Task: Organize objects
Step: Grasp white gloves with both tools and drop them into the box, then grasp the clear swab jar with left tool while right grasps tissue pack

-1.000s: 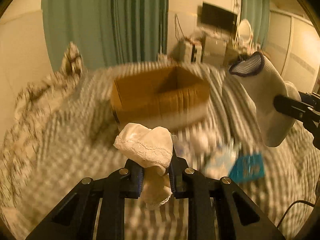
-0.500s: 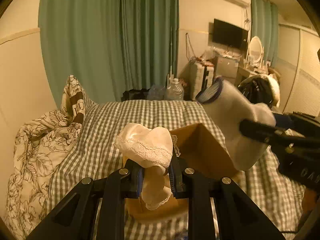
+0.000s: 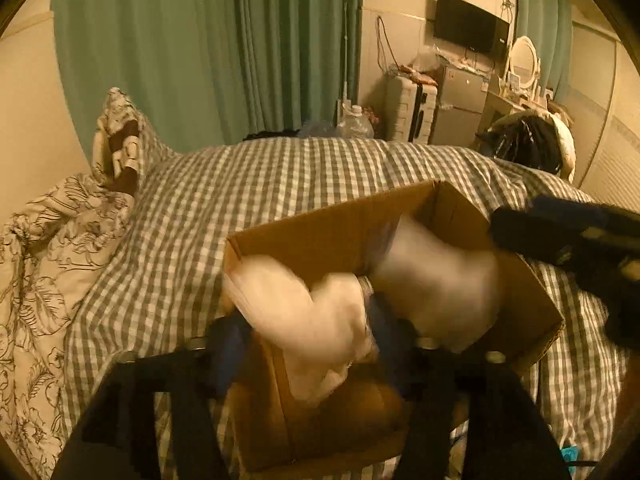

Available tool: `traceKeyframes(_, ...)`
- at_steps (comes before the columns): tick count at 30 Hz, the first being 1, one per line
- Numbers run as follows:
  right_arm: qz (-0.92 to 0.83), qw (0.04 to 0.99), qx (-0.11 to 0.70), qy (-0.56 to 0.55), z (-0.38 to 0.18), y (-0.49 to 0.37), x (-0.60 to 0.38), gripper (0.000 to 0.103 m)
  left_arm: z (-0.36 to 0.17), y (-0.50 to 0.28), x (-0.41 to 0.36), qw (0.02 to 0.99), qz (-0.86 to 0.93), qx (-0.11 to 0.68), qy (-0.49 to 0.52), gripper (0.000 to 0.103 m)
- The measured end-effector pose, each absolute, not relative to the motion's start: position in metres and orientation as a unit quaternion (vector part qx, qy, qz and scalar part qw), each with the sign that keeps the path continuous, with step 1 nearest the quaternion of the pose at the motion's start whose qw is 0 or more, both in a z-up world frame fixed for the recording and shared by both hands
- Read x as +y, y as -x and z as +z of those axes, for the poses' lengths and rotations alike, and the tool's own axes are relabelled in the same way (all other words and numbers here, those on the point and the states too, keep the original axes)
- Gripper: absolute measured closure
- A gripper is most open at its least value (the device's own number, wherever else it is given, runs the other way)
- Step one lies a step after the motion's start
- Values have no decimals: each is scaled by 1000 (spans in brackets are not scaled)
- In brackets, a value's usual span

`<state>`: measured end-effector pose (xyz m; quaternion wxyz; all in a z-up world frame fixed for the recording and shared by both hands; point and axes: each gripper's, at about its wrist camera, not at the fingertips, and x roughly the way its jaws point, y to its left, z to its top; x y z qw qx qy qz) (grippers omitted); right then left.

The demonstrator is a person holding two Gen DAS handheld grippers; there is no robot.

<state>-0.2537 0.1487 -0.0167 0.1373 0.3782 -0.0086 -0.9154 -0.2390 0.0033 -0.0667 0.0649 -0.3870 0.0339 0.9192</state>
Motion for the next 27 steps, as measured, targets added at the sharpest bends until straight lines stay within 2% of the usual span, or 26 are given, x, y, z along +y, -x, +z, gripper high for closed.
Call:
traceKeyframes(1,-918,133,-10,-372,-10,250,153,29,-62,235,2,65,922,34,381,34)
traceKeyframes(3,-926,124,-7,-358,9,239,161,27,-52,229,-1,61,925,36,372,22)
traceKeyframes(7,-940,107,22,-324,50,199,168,20,-23,205,-5,57,936,38,344,13)
traceKeyframes(9,-945,101,35,-310,67,179,170,15,-10,191,-7,54,941,38,333,5)
traceKeyframes(17,-955,85,60,-277,98,98,191,1,16,132,-7,55,950,35,304,0)
traceKeyframes(19,-956,78,59,-277,96,85,198,0,12,117,-5,54,950,35,305,0)
traceKeyframes(22,-956,65,57,-280,87,65,210,0,-1,101,0,53,948,41,312,0)
traceKeyframes(27,-943,55,71,-321,35,48,214,0,-39,85,5,57,936,28,346,0)
